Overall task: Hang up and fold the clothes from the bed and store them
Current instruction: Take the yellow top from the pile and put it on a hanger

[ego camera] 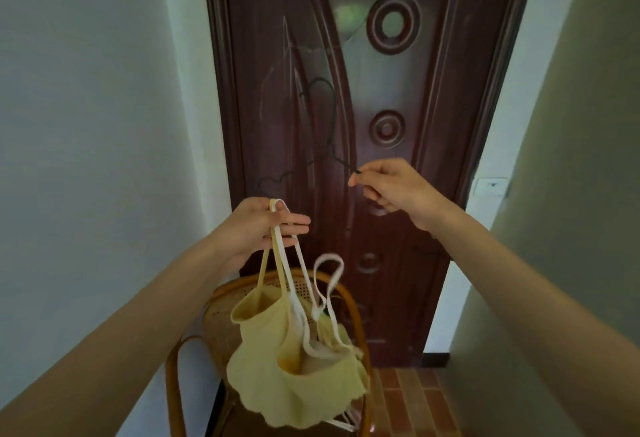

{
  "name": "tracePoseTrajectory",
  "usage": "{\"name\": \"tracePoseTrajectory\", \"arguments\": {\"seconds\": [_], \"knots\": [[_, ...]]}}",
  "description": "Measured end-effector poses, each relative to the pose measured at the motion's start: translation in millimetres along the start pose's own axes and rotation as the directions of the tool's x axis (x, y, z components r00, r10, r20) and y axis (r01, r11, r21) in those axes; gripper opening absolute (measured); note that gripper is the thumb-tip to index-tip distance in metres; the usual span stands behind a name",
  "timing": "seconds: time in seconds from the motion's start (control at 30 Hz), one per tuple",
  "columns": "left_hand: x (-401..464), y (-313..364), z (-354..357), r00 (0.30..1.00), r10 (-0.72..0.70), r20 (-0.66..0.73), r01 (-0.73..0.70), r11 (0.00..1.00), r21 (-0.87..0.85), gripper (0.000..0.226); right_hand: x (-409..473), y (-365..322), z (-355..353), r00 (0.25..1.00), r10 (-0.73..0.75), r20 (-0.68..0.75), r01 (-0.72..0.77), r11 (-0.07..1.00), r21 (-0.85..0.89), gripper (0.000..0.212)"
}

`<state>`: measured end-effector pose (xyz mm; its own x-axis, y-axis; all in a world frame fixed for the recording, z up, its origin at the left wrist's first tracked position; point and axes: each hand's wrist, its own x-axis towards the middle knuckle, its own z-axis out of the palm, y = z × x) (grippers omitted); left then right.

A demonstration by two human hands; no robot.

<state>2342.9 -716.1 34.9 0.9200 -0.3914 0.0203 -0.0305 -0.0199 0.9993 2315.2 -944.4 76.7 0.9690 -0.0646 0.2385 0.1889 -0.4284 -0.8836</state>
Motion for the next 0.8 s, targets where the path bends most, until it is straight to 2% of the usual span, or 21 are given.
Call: {"name": "tracePoseTrajectory", "arguments": {"seconds": [0.17, 0.27, 0.37, 0.43, 0.5, 0.6, 0.8], "knots": [[9, -10, 7, 0.995, -0.089, 0.050, 0.092, 0.994, -0.057, 0.017, -11, 13, -19, 1.000, 0.020, -0.009, -0.020, 1.000, 0.024, 0.016], [15, -14, 6, 0.989, -0.136, 0.051, 0.143, 0.970, -0.195, 0.012, -19, 25, -28, 1.000, 0.013, 0.005, -0.013, 1.000, 0.022, 0.020], [17, -19, -3, 0.987, -0.148, 0.065, 0.161, 0.926, -0.341, 0.030, -22, 34, -33, 1.000, 0.018, 0.007, -0.018, 1.000, 0.011, 0.026], [18, -24, -10, 0.988, -0.136, 0.074, 0.154, 0.916, -0.370, 0.042, -23, 36, -35, 1.000, 0.024, 0.012, -0.024, 1.000, 0.006, 0.028], [20, -30, -14, 0.992, -0.115, 0.042, 0.123, 0.917, -0.378, 0.043, -25, 37, -36, 1.000, 0.024, 0.018, -0.024, 1.000, 0.008, 0.028], [22, -32, -18, 0.997, -0.059, -0.055, 0.039, 0.950, -0.311, 0.035, -28, 34, -36, 0.999, 0.020, 0.028, -0.020, 1.000, -0.006, 0.030], [26, -30, -31, 0.980, 0.107, -0.170, -0.106, 0.994, 0.013, 0.025, -34, 29, -43, 0.999, 0.008, 0.045, -0.005, 0.998, -0.056, 0.030]]}}
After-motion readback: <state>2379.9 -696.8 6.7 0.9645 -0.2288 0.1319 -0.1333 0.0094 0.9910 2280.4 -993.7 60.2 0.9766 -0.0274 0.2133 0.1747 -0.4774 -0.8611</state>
